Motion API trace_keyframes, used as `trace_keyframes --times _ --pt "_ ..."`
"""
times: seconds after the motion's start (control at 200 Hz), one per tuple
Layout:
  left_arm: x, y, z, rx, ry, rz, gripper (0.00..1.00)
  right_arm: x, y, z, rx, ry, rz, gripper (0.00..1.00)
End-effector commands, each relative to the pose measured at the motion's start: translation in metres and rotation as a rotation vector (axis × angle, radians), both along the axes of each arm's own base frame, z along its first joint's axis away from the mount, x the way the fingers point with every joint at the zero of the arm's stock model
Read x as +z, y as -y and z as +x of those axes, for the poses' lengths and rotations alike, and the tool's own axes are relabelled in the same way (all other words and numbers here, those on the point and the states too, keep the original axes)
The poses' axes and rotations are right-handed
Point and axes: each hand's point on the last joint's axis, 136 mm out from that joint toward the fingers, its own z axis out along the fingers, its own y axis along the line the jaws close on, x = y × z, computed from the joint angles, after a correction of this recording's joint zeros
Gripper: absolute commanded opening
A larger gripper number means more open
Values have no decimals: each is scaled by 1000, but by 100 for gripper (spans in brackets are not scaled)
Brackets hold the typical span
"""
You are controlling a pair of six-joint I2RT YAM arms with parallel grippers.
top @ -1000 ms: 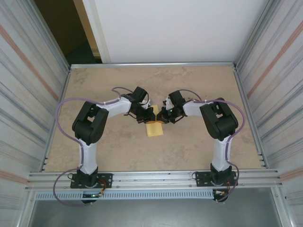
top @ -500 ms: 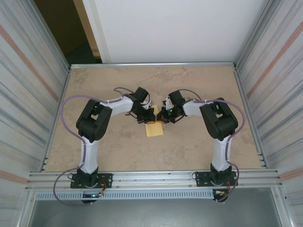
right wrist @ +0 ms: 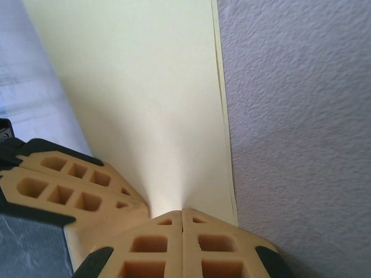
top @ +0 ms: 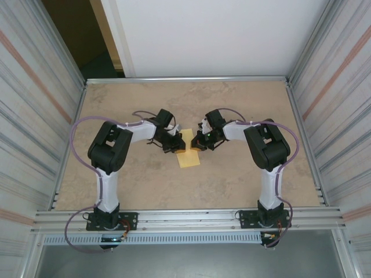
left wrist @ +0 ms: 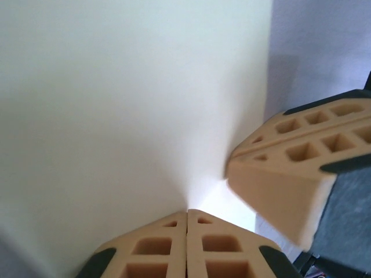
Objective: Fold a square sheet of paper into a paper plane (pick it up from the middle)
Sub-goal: First fold the square sheet of paper in half at the center of the table.
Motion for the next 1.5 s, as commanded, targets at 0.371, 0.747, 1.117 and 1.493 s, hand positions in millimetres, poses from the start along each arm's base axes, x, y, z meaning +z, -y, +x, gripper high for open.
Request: trace_keyframes --times 0.371,0.747,1.117,1.493 --pt "28 -63 2 105 65 32 9 -95 82 -66 -34 -272 -425 5" --pt "39 10 18 50 122 -171 9 -97 82 -68 -38 -284 -426 5" --pt "-3 -44 29 101 95 -47 10 -99 85 -73 -24 -288 -431 5" --pt "33 -71 44 181 174 -53 9 -100 87 -72 -35 -283 -424 5"
